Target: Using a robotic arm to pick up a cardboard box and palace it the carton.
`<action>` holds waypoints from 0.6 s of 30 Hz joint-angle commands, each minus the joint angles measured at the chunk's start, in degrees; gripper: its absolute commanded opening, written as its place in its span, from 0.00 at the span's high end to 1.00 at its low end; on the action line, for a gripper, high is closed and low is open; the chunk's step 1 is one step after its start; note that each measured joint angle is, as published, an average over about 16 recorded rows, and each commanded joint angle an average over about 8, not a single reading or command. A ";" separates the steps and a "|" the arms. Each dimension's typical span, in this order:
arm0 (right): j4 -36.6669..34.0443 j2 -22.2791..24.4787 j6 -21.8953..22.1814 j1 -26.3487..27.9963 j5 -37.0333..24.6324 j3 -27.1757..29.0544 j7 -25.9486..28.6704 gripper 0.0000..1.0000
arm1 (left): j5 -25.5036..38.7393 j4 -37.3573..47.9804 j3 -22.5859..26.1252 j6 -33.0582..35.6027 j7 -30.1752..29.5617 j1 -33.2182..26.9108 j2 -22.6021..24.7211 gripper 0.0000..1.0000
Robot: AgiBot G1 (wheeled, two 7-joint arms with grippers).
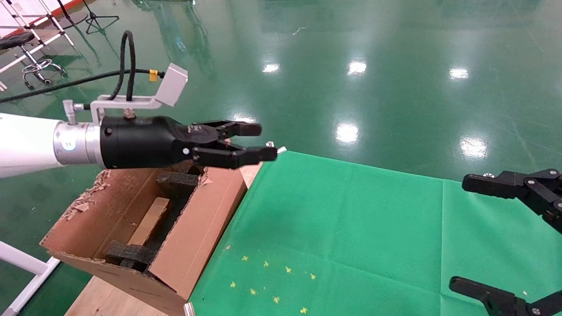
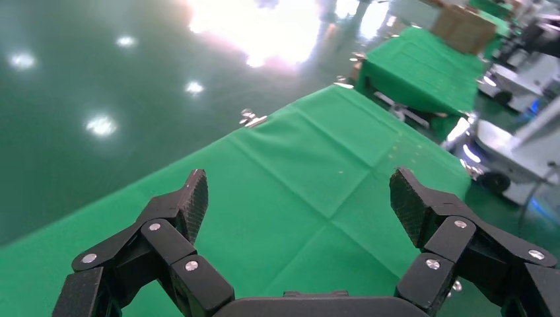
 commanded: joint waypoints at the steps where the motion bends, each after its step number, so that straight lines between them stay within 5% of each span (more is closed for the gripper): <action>1: 0.00 0.00 0.00 0.00 0.00 0.00 0.00 0.00 | -1.24 -2.41 -1.01 -0.12 1.40 1.74 -0.12 0.00; 18: 0.00 0.01 0.01 0.01 0.01 -0.02 -0.01 0.00 | -12.04 -23.42 -9.81 -1.19 13.63 16.94 -1.21 0.00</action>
